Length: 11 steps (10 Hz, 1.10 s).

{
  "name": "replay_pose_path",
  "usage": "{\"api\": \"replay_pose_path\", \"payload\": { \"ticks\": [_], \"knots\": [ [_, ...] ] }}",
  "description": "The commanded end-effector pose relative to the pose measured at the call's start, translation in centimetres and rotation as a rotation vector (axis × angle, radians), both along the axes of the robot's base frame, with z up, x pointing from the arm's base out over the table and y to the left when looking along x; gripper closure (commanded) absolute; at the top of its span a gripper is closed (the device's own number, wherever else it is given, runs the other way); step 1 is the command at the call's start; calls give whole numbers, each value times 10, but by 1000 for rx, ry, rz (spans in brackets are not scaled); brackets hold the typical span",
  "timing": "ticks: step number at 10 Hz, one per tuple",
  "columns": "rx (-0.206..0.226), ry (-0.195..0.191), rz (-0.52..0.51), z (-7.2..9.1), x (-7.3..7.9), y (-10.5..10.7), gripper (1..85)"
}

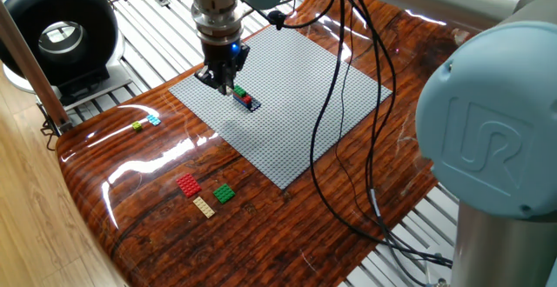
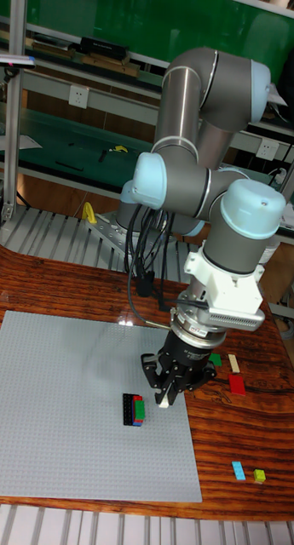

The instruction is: Build with small Lego blocks

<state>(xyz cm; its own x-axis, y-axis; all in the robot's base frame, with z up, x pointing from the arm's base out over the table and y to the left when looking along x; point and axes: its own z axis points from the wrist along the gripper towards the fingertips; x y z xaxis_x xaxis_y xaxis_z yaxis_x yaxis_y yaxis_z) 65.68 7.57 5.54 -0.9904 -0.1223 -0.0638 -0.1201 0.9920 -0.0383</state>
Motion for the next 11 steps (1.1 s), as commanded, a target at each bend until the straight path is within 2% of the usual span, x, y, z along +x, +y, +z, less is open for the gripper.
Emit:
{"api": "replay_pose_path", "payload": {
  "ticks": [1,2,3,4,6,9,11],
  "knots": [
    [8,-11,22,-11,7,-16,843],
    [6,-11,28,-11,4,-20,843],
    [35,-16,31,-11,5,-12,843],
    [38,-19,18,-10,6,-12,843],
    [21,-19,1,-10,6,-16,843],
    [-5,-10,16,-8,3,-34,843],
    [13,-15,13,-9,1,-32,843]
  ]
}}
